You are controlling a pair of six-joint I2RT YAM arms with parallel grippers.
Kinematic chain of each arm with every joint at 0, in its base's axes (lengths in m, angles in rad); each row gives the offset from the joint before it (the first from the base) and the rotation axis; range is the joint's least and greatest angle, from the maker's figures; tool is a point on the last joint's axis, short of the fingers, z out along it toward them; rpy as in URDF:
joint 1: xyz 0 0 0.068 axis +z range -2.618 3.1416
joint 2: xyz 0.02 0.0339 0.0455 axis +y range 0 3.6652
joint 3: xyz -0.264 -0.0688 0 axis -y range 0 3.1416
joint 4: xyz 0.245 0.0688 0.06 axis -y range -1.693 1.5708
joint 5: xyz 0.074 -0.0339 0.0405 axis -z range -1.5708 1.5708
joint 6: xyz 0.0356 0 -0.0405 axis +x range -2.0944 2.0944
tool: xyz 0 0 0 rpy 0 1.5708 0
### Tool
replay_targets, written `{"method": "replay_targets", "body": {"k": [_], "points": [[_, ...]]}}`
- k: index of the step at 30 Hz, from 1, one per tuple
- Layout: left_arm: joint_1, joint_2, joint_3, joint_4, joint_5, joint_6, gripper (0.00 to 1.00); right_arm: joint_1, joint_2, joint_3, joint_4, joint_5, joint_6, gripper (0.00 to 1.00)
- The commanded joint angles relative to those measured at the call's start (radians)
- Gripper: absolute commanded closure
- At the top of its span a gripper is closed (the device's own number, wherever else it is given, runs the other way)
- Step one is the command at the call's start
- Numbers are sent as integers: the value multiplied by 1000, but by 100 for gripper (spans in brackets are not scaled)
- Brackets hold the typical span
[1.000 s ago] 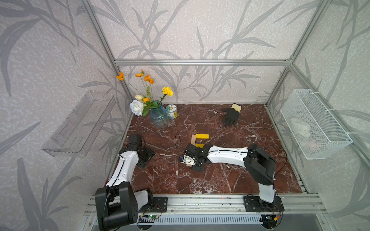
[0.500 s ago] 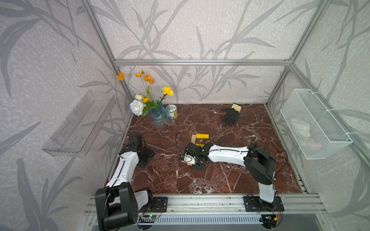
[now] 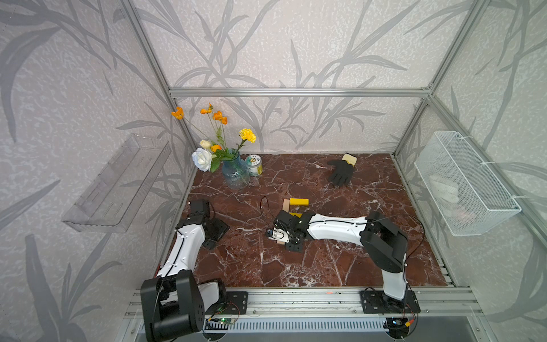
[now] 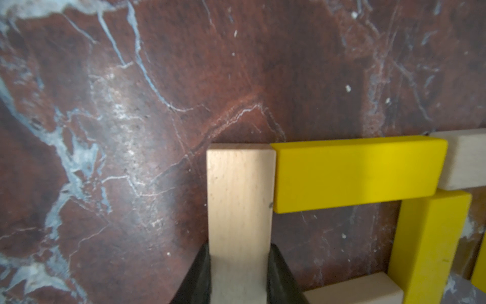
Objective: Assemble the number 6 with building blocks
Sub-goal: Assemble the building block at the center of the board.
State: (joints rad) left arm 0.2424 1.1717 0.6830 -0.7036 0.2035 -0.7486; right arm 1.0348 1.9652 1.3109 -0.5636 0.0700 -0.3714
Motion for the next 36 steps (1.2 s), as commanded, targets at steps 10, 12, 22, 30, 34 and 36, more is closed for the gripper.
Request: {"method": "replay_targets", "body": {"k": [10, 12, 22, 30, 34, 36], "points": [[3, -17, -13, -4, -8, -8, 31, -41, 44, -5, -17, 10, -32, 100], [3, -17, -15, -3, -7, -8, 32, -43, 46, -4, -18, 10, -34, 100], [3, -11, -14, 2, -9, -9, 31, -43, 56, 2, -17, 10, -49, 100], [3, -6, -11, 4, -9, -8, 31, -45, 61, 6, -20, 19, -60, 100], [3, -3, -11, 5, -7, -7, 31, -45, 63, 7, -23, 19, -64, 100], [3, -3, -11, 6, -9, -7, 31, -44, 61, 6, -22, 19, -66, 100]]}}
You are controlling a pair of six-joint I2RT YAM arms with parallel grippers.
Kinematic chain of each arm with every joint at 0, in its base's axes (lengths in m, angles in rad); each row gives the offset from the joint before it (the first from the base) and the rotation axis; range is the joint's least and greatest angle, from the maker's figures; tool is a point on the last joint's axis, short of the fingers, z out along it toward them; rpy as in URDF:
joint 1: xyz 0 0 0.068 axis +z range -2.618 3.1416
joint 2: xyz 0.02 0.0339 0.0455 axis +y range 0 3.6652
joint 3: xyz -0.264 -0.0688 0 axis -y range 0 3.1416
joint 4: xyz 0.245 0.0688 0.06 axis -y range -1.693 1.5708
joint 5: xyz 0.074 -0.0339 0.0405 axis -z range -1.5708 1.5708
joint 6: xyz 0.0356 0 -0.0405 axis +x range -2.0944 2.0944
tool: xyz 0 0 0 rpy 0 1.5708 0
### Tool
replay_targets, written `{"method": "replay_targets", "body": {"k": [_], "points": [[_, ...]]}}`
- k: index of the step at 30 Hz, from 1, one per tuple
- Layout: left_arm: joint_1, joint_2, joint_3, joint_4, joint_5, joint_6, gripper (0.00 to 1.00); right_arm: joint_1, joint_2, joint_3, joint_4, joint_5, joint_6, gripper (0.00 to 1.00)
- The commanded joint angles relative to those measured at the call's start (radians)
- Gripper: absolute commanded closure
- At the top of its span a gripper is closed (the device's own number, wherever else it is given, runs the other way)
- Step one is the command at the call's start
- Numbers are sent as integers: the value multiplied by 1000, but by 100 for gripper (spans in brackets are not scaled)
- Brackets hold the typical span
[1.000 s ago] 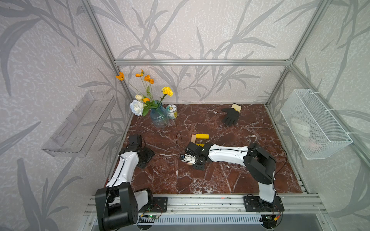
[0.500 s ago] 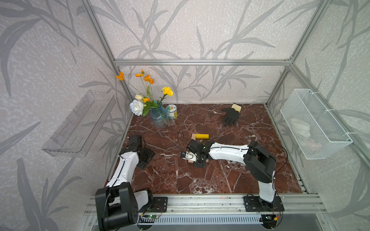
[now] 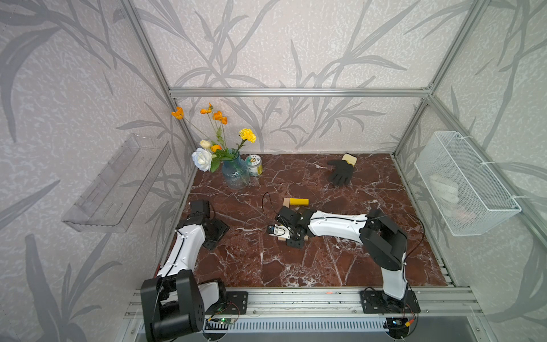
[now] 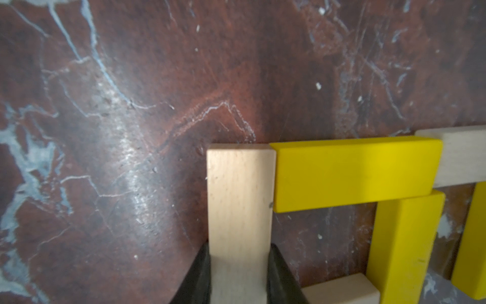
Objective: Assemble the number 6 with building blocks
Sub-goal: Assemble the building block at the center of the board.
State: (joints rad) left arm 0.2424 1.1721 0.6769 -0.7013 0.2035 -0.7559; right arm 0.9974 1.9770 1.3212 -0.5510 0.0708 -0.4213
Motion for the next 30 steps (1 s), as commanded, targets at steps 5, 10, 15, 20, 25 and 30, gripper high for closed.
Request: {"method": "replay_targets", "body": {"k": [5, 10, 15, 20, 25, 30], "points": [[3, -3, -9, 5, -7, 2, 31, -9, 47, -9, -35, 21, -19, 100], [3, -2, -10, 7, -6, 3, 32, -13, 44, -12, -36, 21, -25, 100], [3, -3, -10, 8, -7, 3, 31, -16, 42, -18, -35, 20, -30, 100], [3, -4, -12, 8, -7, 4, 31, -19, 37, -25, -35, 21, -30, 100], [3, -5, -14, 11, -7, 1, 32, -23, 34, -34, -31, 20, -33, 100], [3, -6, -16, 11, -9, 1, 31, -31, 30, -41, -27, 17, -37, 100]]}}
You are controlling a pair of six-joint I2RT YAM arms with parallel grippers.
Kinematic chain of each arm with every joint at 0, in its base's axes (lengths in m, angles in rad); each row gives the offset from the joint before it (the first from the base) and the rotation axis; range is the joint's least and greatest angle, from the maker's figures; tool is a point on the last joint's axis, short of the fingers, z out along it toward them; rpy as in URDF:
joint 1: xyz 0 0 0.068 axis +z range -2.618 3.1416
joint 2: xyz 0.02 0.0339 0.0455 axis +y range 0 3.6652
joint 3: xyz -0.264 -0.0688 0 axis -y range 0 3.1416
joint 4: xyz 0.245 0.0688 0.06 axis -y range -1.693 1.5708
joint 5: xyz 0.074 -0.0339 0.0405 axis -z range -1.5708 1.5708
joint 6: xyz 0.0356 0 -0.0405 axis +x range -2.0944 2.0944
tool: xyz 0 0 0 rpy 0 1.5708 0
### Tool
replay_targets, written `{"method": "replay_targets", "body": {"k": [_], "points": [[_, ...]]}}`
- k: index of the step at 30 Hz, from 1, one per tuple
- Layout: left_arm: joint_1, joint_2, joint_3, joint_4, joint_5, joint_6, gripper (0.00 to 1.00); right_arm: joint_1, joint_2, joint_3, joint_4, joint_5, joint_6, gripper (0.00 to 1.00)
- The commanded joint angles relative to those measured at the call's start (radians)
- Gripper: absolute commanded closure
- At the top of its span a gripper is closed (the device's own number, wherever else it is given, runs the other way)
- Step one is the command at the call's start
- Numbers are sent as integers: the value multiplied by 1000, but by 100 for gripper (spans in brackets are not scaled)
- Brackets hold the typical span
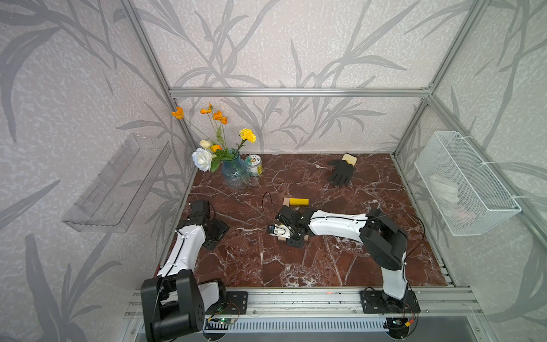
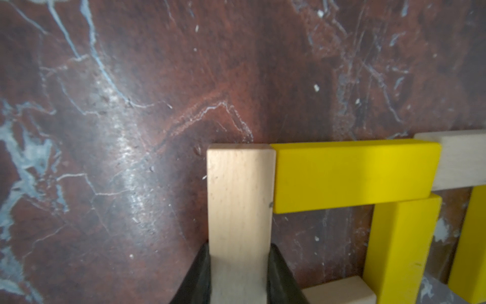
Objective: Assemble the number 6 with building blocks
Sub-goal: Assemble the building block at the center of the board.
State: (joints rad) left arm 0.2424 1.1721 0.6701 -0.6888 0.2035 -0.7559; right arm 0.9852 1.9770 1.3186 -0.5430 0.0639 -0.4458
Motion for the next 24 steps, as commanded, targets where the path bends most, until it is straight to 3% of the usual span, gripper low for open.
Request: {"method": "replay_targets", "body": {"k": [1, 24], "points": [[3, -5, -11, -2, -10, 0, 31, -19, 30, -40, -35, 23, -13, 100], [3, -5, -17, 3, -10, -10, 31, -34, 10, -74, -23, 14, -33, 100]]}}
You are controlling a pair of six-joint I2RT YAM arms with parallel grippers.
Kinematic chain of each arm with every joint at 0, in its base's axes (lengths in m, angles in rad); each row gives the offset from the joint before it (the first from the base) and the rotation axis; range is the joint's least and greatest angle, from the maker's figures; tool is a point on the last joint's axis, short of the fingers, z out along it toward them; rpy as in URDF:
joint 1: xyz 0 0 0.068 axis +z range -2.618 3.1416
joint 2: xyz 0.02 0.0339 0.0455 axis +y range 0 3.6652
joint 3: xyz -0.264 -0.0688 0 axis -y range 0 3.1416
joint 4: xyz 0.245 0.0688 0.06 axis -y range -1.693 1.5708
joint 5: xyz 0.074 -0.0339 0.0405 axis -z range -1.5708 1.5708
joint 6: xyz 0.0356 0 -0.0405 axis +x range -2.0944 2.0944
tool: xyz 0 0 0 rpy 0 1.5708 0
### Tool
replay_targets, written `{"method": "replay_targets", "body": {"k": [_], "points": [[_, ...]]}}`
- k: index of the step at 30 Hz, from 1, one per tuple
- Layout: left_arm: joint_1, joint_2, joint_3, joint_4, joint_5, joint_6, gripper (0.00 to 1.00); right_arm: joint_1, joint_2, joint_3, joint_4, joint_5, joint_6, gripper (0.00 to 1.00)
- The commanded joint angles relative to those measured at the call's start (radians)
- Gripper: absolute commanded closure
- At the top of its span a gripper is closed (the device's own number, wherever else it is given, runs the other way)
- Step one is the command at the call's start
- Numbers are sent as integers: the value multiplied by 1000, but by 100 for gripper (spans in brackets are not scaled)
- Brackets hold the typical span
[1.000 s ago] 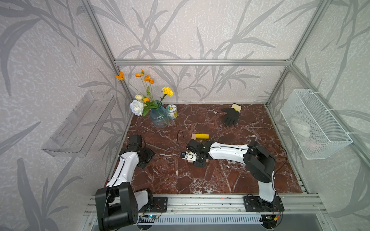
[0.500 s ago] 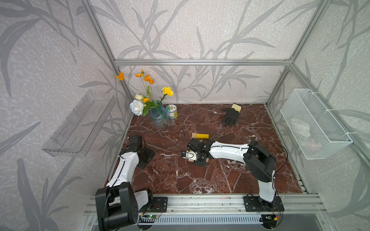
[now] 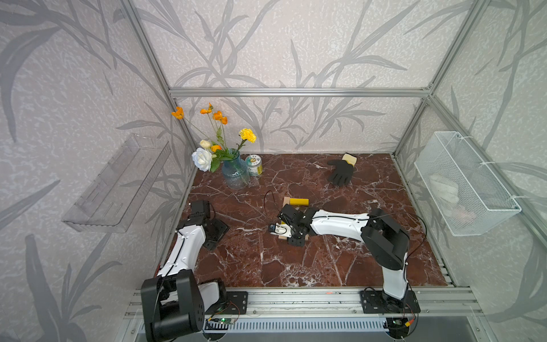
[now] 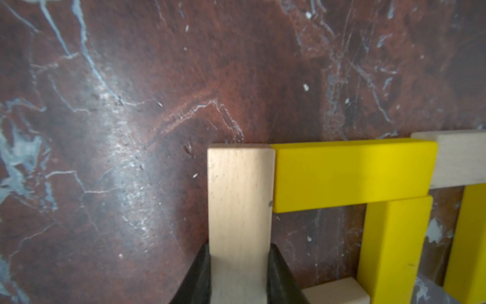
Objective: Assemble the number 6 with building blocks
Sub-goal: Assemble the building block at the center of the board.
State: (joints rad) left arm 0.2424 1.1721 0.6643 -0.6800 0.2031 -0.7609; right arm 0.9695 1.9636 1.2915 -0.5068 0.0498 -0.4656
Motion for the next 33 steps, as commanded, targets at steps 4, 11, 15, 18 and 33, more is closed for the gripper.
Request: {"method": "replay_targets", "body": {"k": [4, 11, 15, 18, 33], "points": [[3, -5, -14, -5, -11, -6, 31, -20, 20, -52, -58, 27, -14, 100], [3, -5, -15, -2, -9, -9, 31, -22, 15, -56, -55, 27, -16, 100], [3, -6, -17, -1, -10, -8, 31, -23, 13, -59, -58, 28, -16, 100], [3, -5, -20, 0, -9, -8, 31, -24, 11, -61, -57, 27, -16, 100], [3, -6, -22, 1, -9, -6, 31, -24, 11, -63, -63, 30, -18, 96]]}}
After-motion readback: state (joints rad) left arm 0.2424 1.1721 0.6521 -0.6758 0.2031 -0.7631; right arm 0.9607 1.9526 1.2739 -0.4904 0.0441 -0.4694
